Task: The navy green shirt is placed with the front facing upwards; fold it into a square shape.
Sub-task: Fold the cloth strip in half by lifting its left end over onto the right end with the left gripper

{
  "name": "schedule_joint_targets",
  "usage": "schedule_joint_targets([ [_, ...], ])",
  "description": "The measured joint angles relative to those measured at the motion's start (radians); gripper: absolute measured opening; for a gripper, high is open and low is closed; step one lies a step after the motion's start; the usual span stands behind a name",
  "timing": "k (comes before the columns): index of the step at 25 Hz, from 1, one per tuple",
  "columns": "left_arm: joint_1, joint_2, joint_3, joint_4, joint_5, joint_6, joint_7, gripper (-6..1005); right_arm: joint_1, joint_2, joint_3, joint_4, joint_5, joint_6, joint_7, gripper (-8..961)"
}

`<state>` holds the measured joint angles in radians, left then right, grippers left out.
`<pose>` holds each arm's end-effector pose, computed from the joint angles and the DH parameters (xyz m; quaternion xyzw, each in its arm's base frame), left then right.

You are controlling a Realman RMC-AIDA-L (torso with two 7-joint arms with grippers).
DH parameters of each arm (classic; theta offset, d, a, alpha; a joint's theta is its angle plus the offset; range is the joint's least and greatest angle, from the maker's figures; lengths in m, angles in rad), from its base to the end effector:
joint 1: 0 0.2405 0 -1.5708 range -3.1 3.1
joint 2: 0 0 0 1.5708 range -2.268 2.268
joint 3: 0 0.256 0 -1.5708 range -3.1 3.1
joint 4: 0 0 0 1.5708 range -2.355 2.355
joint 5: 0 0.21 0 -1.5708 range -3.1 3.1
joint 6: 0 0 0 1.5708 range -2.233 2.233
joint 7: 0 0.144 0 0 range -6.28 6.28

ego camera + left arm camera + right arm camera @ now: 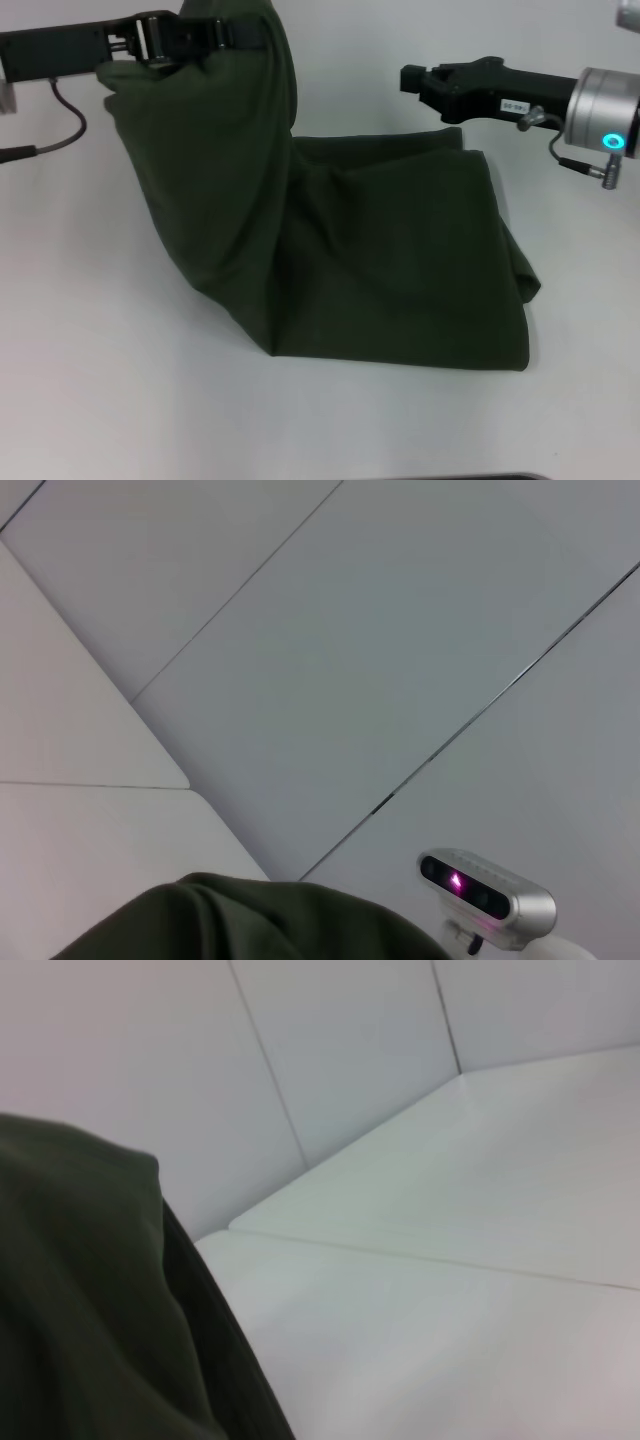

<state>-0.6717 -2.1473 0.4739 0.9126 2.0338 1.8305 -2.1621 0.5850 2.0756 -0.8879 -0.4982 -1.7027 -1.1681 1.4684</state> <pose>-0.1860 0.3470 0.0426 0.8452 0.4190 0.3315 0.0125 0.2574 0.3741 -0.0278 -0.8841 0.3208 0.2618 0.2168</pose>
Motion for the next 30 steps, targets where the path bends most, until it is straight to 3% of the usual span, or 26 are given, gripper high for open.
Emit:
schedule_joint_targets([
  [3, 0.000, -0.010, 0.010, -0.013, 0.000, -0.018, 0.013, 45, -0.009, -0.003, 0.022, -0.002, 0.000, -0.023, 0.000, 2],
  [16, 0.003, -0.014, 0.087, -0.062, -0.012, -0.059, 0.074, 45, -0.017, -0.006, 0.044, -0.006, -0.005, -0.034, 0.001, 3],
  [23, 0.009, -0.008, 0.260, 0.039, -0.006, -0.109, 0.128, 46, -0.017, -0.011, 0.044, -0.016, -0.008, -0.035, 0.011, 3],
  [30, -0.002, -0.010, 0.367, 0.109, 0.005, -0.175, 0.132, 46, -0.022, -0.017, 0.044, -0.017, -0.010, -0.036, 0.032, 2],
])
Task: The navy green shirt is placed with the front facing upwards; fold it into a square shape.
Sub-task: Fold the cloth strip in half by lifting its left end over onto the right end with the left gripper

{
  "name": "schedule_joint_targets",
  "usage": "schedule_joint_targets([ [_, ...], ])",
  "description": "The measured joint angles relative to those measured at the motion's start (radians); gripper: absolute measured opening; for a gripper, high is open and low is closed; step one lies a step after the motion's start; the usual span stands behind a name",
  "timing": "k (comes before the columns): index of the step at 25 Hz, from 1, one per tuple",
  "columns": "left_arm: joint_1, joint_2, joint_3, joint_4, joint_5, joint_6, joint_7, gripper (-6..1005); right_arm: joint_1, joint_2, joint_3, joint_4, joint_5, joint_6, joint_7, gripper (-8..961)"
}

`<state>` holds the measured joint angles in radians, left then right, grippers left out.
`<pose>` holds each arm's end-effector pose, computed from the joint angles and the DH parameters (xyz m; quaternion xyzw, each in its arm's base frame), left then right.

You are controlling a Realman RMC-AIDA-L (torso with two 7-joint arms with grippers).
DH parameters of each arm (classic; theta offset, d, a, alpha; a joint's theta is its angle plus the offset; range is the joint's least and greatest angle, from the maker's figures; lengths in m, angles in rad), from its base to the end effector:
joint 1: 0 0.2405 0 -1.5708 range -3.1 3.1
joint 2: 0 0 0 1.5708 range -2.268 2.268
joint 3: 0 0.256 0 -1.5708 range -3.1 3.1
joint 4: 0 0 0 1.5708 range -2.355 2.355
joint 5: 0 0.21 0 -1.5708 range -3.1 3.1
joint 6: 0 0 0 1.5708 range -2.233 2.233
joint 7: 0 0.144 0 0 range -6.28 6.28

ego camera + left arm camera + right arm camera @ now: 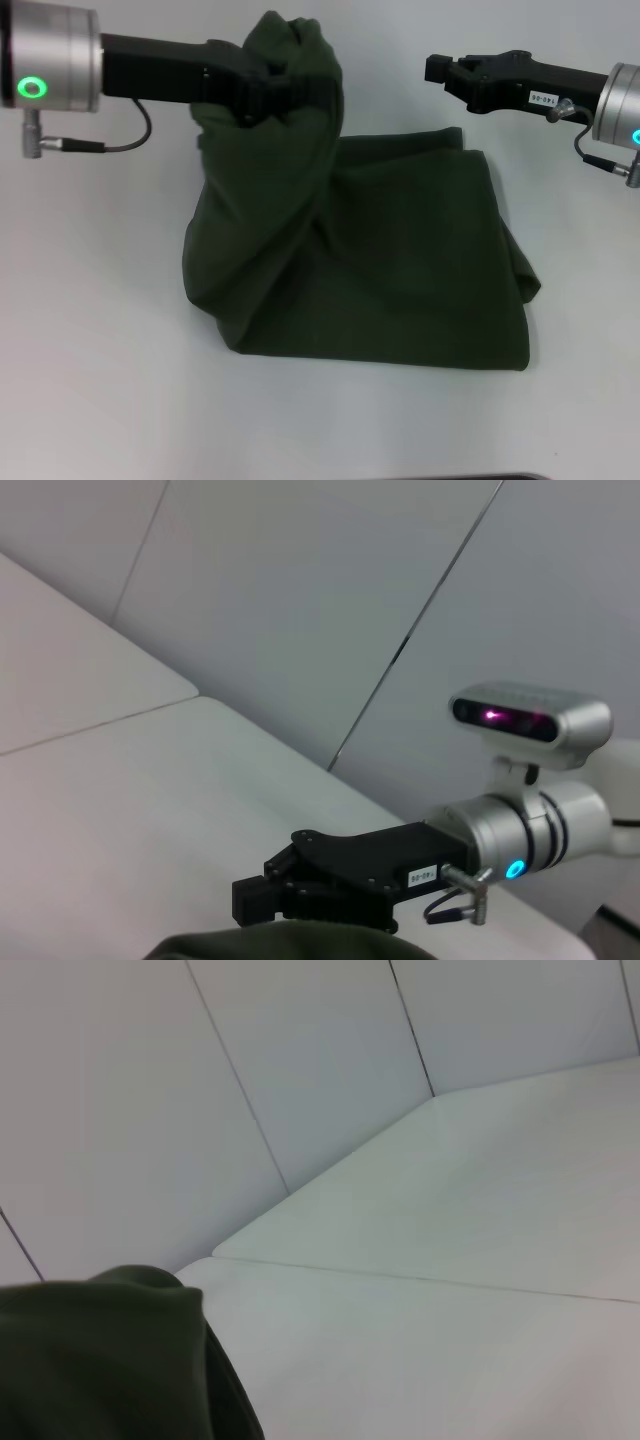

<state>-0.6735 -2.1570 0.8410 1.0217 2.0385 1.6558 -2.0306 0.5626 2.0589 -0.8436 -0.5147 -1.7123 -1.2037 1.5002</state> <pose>-0.1515 0.3588 0.0067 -0.9342 -0.2869 -0.2109 0.0216 0.2667 0.3719 -0.0126 -0.8729 0.3363 0.2740 0.2233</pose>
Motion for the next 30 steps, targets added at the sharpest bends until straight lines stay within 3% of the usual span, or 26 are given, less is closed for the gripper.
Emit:
schedule_joint_targets([
  [5, -0.022, -0.006, 0.110, -0.012, -0.005, -0.087, -0.006, 46, -0.007, -0.002, 0.000, -0.002, 0.000, -0.001, 0.007, 3],
  [22, -0.059, -0.014, 0.307, -0.029, -0.045, -0.222, -0.033, 73, -0.045, -0.020, 0.010, -0.030, 0.005, 0.001, 0.025, 2],
  [28, -0.065, -0.015, 0.328, -0.028, -0.058, -0.239, -0.037, 90, -0.105, -0.025, 0.155, -0.065, 0.010, -0.037, 0.052, 3],
  [30, -0.065, -0.015, 0.342, -0.032, -0.059, -0.254, -0.043, 96, -0.122, -0.027, 0.240, -0.066, 0.010, -0.078, 0.054, 55],
])
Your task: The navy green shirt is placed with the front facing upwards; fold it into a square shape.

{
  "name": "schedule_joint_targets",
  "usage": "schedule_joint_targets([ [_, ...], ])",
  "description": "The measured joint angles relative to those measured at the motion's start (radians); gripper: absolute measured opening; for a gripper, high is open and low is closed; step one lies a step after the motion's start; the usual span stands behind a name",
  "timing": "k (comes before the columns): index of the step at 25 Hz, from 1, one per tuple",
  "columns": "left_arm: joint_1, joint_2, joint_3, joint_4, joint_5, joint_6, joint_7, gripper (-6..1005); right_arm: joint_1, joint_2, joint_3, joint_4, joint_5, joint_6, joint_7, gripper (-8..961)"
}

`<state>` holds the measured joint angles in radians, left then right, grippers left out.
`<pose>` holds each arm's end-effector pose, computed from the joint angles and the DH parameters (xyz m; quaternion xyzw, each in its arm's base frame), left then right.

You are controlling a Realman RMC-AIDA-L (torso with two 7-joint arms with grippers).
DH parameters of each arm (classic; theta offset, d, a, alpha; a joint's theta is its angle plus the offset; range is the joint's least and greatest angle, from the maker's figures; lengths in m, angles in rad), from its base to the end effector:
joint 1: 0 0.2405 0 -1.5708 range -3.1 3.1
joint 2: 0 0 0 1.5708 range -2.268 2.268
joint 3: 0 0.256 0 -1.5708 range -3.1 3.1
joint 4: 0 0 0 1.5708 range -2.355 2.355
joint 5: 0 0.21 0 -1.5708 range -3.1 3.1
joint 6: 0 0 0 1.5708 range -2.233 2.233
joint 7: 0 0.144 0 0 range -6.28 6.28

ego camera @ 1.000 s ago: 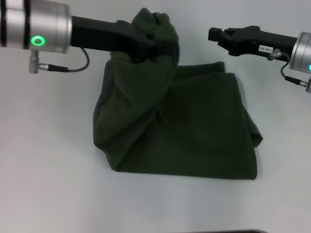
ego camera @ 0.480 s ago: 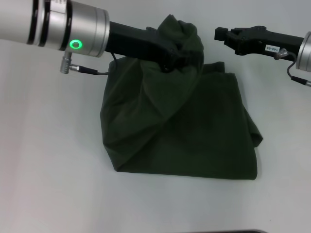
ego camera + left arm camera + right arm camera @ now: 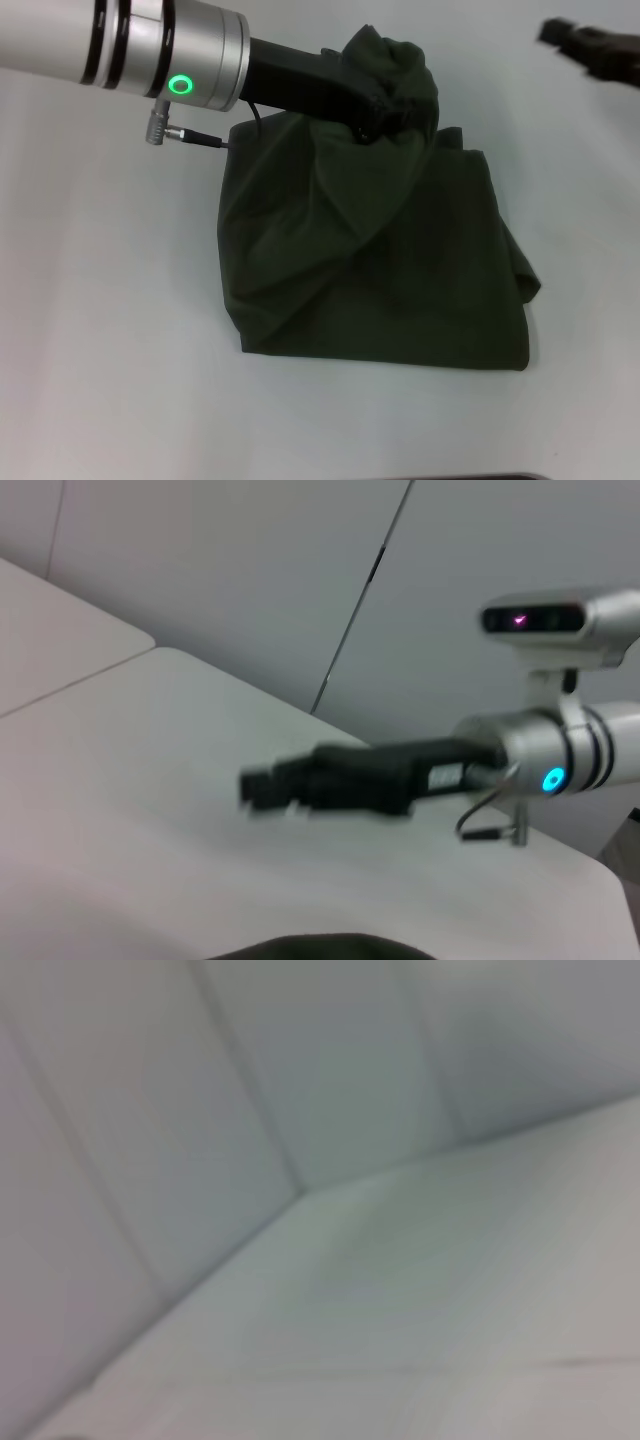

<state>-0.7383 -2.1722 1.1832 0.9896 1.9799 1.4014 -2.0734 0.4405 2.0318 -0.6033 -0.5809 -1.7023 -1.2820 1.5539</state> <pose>-0.1031 0.3667 -0.0519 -0.9593 -0.2353 -0.1551 0.0170 0.3171 0.3510 0.0498 -0.7964 0.3957 0.3391 0.3068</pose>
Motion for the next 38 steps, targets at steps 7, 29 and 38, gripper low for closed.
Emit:
schedule_joint_targets([
  [7, -0.003, 0.000, 0.021, -0.007, -0.012, -0.019, -0.004, 116, -0.045, -0.016, 0.138, -0.002, 0.000, -0.105, 0.002, 323],
  [29, -0.003, 0.003, 0.138, -0.020, -0.021, -0.067, -0.042, 303, -0.051, -0.019, 0.150, -0.002, -0.001, -0.111, 0.001, 549],
  [38, 0.045, 0.005, 0.022, 0.026, -0.053, -0.071, -0.007, 608, -0.048, -0.032, 0.108, -0.002, -0.011, -0.185, 0.016, 559],
])
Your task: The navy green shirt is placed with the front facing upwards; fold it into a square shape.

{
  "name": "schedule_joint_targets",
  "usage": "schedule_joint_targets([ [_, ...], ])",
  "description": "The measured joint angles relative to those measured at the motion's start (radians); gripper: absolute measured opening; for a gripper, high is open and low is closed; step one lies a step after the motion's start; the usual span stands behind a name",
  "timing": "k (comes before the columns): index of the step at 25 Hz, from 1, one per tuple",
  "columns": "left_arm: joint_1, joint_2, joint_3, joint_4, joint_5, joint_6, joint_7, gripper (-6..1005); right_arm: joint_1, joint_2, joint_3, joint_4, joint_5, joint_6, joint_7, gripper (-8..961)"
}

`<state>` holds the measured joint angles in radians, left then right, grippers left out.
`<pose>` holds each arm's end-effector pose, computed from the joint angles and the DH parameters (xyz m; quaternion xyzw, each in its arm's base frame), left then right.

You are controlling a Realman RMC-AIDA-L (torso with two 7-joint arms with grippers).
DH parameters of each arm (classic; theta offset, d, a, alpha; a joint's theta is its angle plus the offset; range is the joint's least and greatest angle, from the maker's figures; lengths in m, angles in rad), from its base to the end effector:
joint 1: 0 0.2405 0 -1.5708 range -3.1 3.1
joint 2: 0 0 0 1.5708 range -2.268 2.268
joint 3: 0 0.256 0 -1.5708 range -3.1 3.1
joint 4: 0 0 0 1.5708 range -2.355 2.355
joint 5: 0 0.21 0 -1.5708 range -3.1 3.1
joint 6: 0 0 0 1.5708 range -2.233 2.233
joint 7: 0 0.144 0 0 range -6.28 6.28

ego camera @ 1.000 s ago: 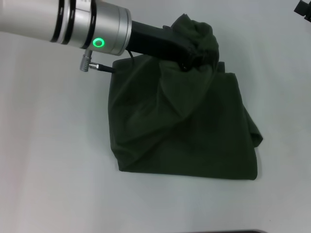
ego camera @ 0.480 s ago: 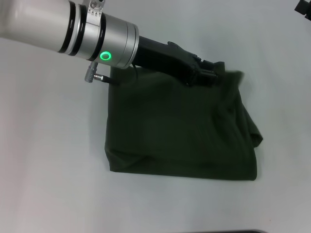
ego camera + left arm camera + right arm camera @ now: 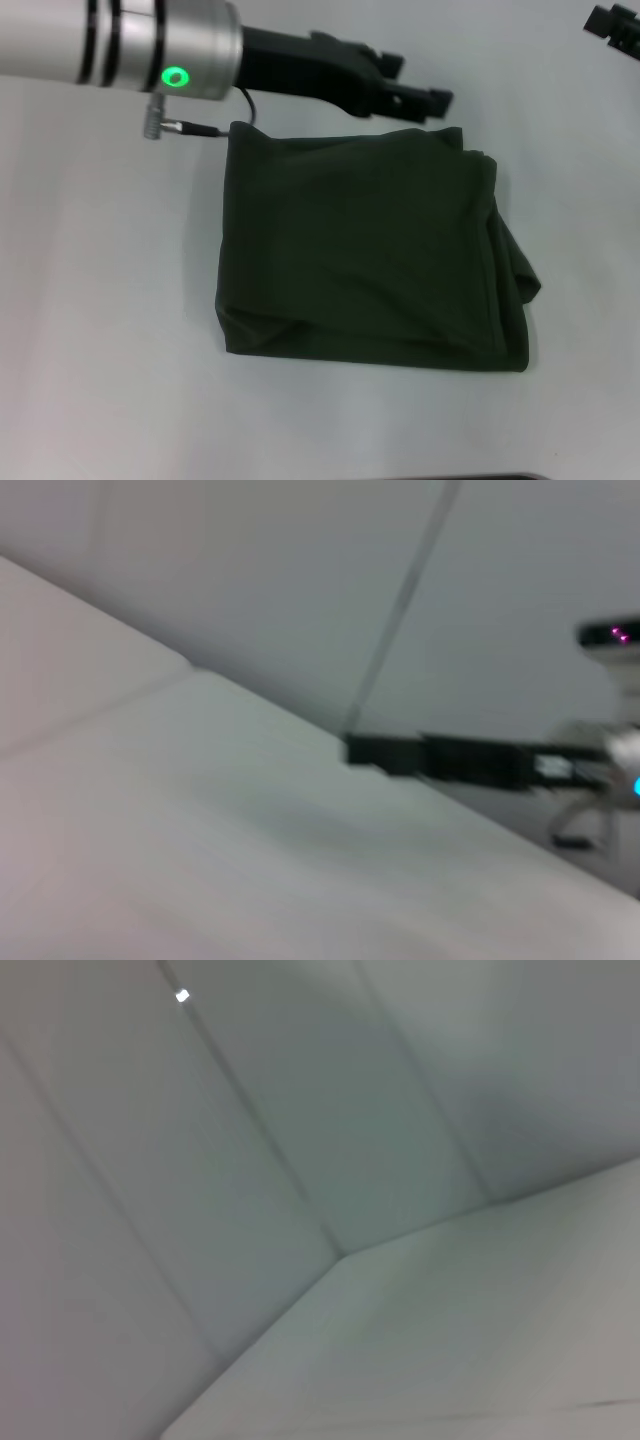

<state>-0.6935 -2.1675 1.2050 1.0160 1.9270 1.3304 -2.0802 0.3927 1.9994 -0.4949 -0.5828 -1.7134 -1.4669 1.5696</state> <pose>-0.1077 0.3715 -0.0464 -0.9494 -0.2505 -0.1830 0.0485 0.3254 0.3247 0.0756 -0.7875 0.3886 0.3837 0.2856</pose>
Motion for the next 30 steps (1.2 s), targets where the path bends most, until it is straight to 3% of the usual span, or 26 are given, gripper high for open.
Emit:
schedule_joint_targets([
  [3, 0.030, 0.001, -0.051, 0.000, -0.029, 0.000, 0.042, 841, 0.005, -0.027, -0.052, -0.006, -0.010, -0.035, 0.090, 563],
  [6, 0.064, 0.001, -0.103, 0.004, -0.049, 0.009, 0.083, 875, 0.018, -0.050, -0.083, -0.034, -0.061, -0.073, 0.215, 567],
  [9, 0.103, 0.002, -0.145, 0.011, -0.061, 0.017, 0.119, 908, 0.026, -0.056, -0.085, -0.083, -0.131, -0.120, 0.340, 570],
  [15, 0.180, 0.003, -0.185, 0.030, -0.099, 0.019, 0.165, 907, 0.036, -0.068, -0.084, -0.135, -0.259, -0.155, 0.551, 593],
  [25, 0.224, 0.003, -0.201, 0.031, -0.100, 0.023, 0.198, 907, 0.028, -0.092, -0.085, -0.031, -0.374, -0.225, 0.656, 624],
  [30, 0.229, 0.005, -0.217, 0.025, -0.095, 0.030, 0.217, 906, 0.040, -0.070, -0.086, 0.003, -0.418, -0.217, 0.644, 666],
])
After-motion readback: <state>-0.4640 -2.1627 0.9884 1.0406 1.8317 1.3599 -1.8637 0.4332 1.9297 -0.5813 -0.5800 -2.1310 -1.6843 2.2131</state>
